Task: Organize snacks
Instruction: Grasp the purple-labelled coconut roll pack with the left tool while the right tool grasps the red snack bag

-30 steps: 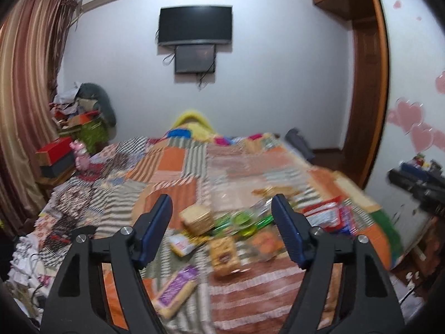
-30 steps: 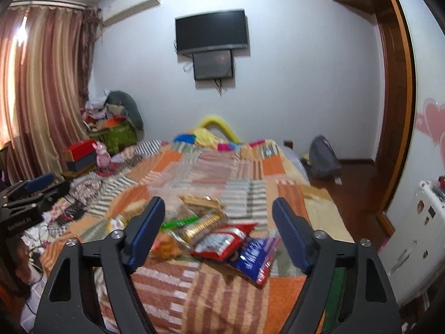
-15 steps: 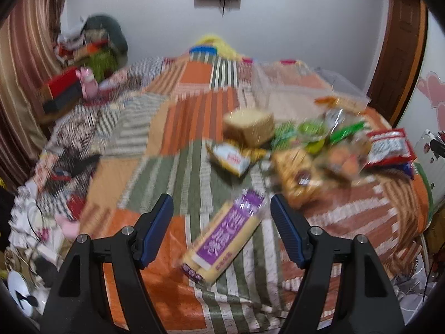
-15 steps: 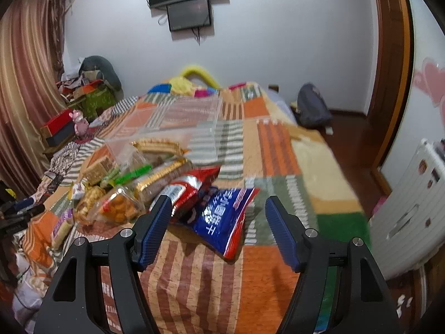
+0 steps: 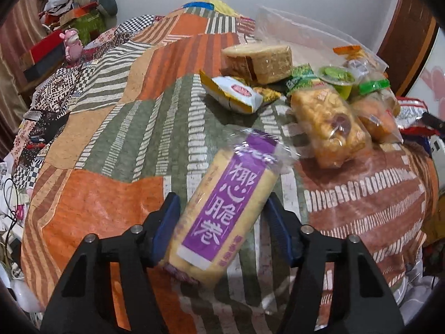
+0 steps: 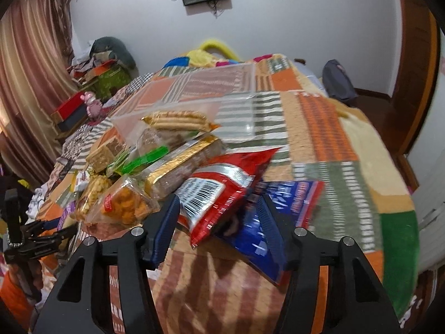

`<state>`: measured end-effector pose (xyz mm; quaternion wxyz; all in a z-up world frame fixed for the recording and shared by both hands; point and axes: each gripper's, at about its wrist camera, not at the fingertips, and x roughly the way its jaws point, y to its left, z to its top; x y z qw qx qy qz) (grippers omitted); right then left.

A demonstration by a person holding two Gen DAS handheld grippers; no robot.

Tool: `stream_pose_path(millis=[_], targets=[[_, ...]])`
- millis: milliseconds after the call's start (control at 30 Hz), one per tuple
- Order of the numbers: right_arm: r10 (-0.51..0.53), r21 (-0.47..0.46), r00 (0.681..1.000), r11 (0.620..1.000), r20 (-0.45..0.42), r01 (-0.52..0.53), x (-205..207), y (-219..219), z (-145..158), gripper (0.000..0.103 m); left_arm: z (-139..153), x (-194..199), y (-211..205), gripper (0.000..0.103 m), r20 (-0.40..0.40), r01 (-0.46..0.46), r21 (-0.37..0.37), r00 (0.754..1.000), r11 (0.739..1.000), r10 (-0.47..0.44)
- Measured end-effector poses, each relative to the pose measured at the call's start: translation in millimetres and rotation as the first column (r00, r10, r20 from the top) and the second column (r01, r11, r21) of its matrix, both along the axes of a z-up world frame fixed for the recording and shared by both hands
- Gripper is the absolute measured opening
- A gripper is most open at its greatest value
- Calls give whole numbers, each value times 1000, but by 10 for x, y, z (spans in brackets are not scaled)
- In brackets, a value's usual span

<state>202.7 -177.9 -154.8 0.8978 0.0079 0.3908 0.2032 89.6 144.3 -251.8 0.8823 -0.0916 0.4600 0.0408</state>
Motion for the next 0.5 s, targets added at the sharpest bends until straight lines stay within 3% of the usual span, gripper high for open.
stream_pose_path(millis=[133,333,500], targets=[[14,-10,1000,1000,6,-14,64,97,-26,55,29,25,-7,47,16,-1,4,1000,1000,1],[31,-17,1000,999,5,-30,180,242,-73,54,120,74,-53,46,31,4,-18,1000,1000,-3],[27,-17,1000,999,14,-27,201,226,-52,36,293,57,-128,46,66,15,1,998,1000,-15]])
